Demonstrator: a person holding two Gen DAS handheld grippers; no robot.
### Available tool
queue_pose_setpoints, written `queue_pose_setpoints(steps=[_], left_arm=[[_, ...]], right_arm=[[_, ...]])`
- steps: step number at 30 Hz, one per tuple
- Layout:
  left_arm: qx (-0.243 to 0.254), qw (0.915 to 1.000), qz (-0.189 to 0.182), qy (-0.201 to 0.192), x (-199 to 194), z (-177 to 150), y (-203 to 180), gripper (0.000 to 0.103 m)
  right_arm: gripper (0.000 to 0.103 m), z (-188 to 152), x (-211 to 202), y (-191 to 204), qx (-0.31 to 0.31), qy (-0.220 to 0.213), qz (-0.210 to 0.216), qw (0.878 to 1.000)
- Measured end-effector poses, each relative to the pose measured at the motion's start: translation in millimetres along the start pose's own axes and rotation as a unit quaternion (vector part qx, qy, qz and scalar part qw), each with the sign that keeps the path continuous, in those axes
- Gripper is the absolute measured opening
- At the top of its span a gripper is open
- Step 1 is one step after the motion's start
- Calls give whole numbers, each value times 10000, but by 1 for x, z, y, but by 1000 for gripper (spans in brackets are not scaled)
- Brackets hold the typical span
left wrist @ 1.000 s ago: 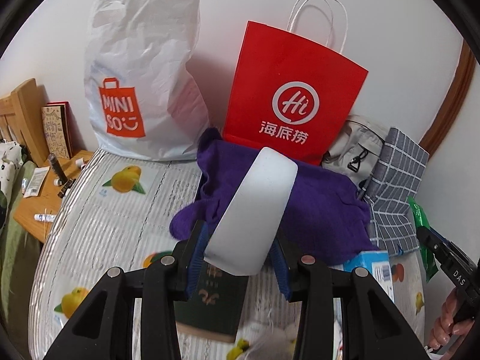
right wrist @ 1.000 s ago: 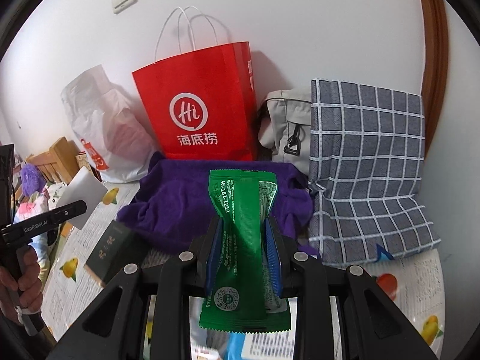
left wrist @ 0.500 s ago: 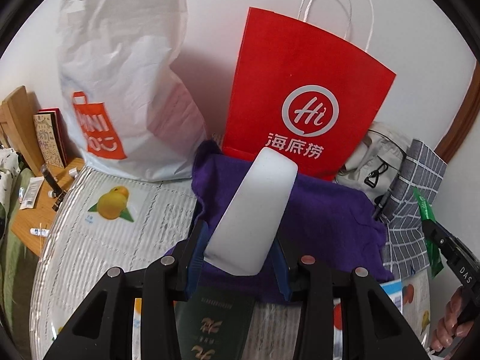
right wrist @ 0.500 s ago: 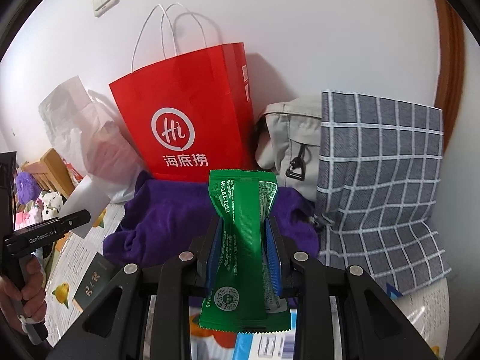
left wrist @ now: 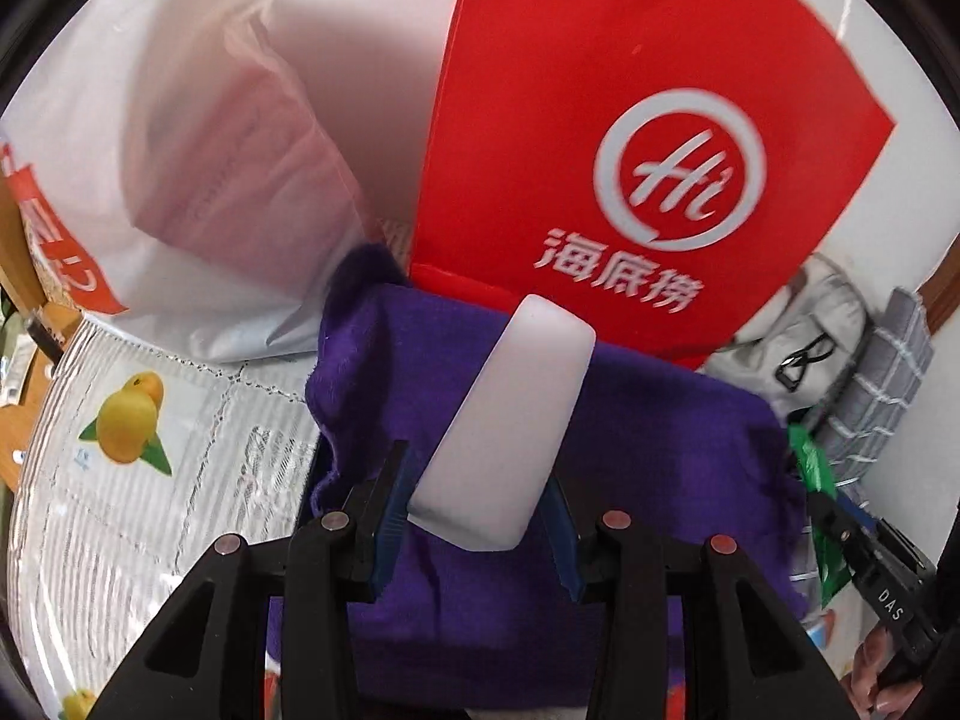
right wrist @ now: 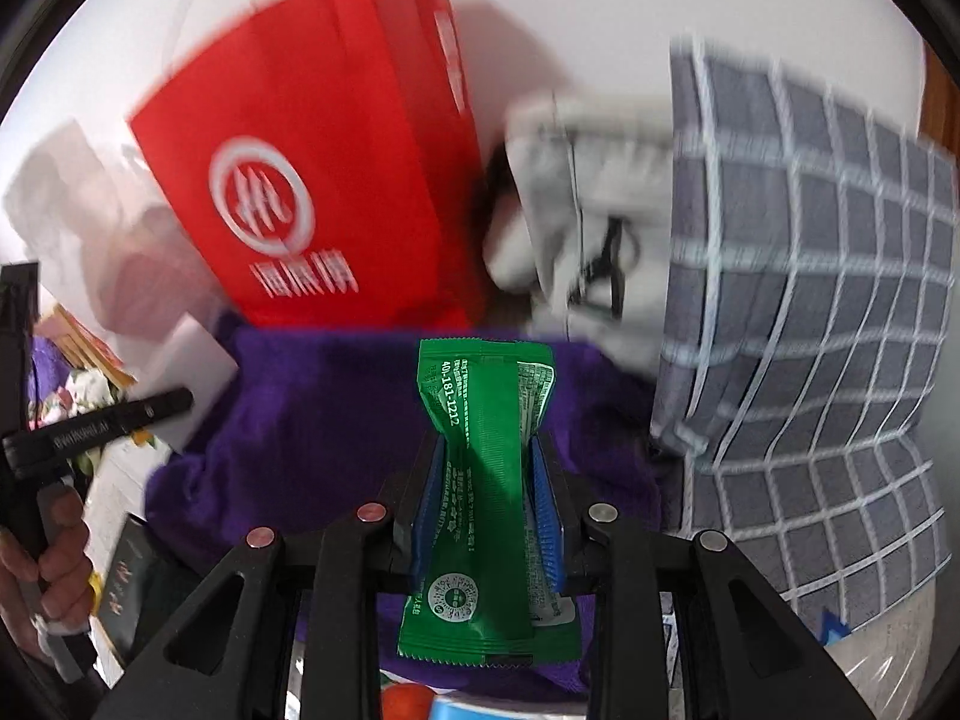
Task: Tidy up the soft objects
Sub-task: 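Carry the green packet and white sponge with both tools onto the purple towel, then open both tools to release the packet and sponge on the towel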
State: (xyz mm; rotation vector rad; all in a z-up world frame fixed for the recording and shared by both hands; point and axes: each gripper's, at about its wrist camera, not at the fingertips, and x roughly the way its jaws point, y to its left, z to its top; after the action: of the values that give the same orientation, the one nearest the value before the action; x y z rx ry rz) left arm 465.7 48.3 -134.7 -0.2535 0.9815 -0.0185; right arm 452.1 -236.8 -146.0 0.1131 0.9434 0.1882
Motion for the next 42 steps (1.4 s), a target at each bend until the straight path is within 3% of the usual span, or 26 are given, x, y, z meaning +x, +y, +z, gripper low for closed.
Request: queue_pose_setpoints(steps=[5,25,32,38,42], left_arm=[[-249,9988,-199,373,22,-1,14,39],[-488,9963,-232,676,38,-2,24,43],[-375,9968,-132,694,31,-2,20,63],[-123,9985,41,537,22,-1,3,66],[-40,9989,7,473,13,-1,-7,67]], right_arm=[[29,-7,30,-3,37,365,-29,9993],[31,-13,55,-12,170,699,31,9974],[48,-14,60,-2,126,727,265,9969],[62,-12,57,8,100,568,262,9980],[64,-11,49,11,65,469,228,9986]])
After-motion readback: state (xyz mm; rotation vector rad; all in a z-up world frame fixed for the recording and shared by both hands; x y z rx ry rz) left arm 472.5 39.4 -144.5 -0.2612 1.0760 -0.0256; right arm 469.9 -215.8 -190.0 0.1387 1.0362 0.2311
